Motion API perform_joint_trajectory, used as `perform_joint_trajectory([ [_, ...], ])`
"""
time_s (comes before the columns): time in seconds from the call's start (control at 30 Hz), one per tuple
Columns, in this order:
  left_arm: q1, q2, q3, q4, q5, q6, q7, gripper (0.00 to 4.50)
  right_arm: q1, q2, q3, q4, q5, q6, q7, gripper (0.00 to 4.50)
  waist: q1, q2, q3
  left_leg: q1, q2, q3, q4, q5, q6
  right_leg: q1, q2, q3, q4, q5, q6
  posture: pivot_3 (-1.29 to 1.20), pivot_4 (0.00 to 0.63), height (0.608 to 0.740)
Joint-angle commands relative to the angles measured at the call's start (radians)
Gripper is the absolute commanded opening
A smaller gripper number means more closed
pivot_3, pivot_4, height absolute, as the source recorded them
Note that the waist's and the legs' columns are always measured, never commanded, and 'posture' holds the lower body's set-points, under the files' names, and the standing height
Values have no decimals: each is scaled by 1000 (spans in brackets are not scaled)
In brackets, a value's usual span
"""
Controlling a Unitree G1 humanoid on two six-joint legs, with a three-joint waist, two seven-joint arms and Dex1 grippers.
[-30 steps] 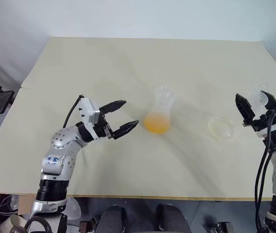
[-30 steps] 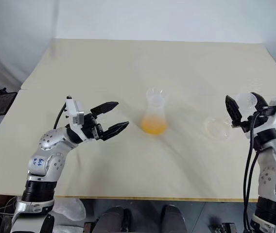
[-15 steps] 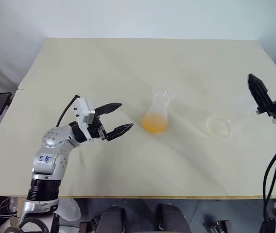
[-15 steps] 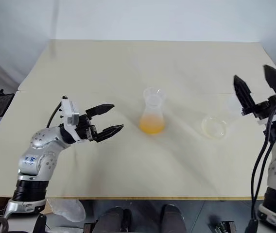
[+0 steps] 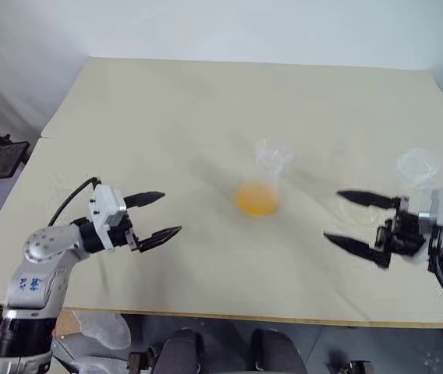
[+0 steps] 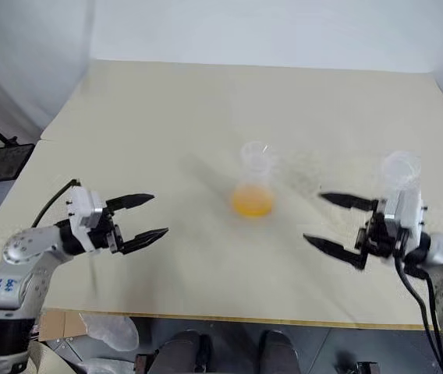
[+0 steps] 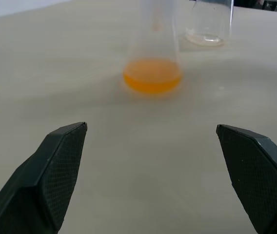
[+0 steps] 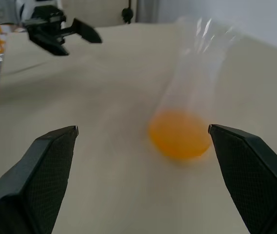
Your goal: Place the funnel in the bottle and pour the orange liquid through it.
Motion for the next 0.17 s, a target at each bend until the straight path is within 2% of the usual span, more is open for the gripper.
perform_joint_trajectory([
  [0.03,52,13,38,-70,27,-47,27,4500,37,-14,-21,18,-30,-72,64,4484,-2,0,0,1,0,0,0,0,0,1,0,0,0,0,0,0,150,740],
  [0.17,69,7,49,-78,21,-49,52,4500,40,3,-12,64,-55,-116,82,4484,-4,0,0,7,1,0,0,0,0,7,1,0,-2,0,0,0,150,740],
])
